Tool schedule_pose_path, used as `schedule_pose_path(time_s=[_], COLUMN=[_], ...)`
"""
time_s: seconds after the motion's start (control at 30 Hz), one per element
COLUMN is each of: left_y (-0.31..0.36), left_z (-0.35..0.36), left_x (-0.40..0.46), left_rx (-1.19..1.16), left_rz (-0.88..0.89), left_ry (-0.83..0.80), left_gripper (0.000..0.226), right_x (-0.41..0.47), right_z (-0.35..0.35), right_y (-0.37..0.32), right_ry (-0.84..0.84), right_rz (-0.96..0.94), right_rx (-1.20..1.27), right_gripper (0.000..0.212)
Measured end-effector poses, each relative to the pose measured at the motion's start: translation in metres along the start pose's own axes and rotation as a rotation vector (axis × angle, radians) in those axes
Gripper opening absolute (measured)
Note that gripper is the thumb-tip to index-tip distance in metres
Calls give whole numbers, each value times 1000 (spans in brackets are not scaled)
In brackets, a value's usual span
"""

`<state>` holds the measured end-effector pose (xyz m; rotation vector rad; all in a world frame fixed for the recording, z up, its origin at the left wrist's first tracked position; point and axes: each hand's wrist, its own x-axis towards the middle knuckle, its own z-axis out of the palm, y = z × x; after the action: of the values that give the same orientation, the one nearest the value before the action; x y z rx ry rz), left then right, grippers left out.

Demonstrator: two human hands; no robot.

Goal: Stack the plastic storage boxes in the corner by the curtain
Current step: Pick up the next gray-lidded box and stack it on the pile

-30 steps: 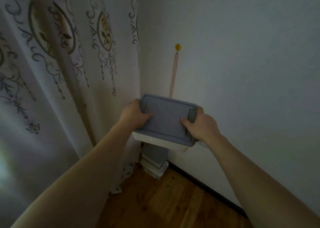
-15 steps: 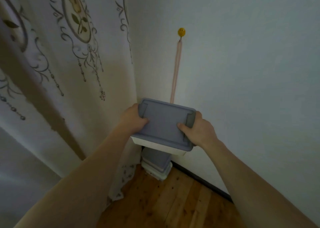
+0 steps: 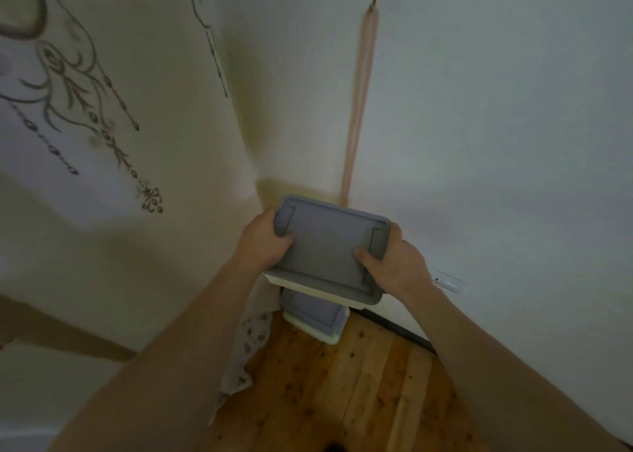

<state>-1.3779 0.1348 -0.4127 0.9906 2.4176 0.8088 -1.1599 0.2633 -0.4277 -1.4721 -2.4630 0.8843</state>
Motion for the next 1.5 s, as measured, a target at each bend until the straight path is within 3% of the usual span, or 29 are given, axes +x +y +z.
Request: schedule_pose_path(time_s=[0.47, 0.9, 1.2, 1.5], left_y=[-128, -253, -302, -310], left_z=[89, 242, 290, 306], left_x=[102, 164, 178, 186], left_rx=[-34, -60, -100, -33], left_rz=[49, 113, 183, 226], left_ry=[-111, -114, -52, -10], left_gripper=[44, 38, 34, 45], right_x=[70, 123, 132, 138], right_z=[148, 305, 365, 381], right_y=[42, 147, 178, 188], right_ry=[50, 98, 137, 155], right_rz=[106, 116, 103, 152], right_rx=[-21, -52, -45, -43], right_gripper=[86, 83, 77, 80])
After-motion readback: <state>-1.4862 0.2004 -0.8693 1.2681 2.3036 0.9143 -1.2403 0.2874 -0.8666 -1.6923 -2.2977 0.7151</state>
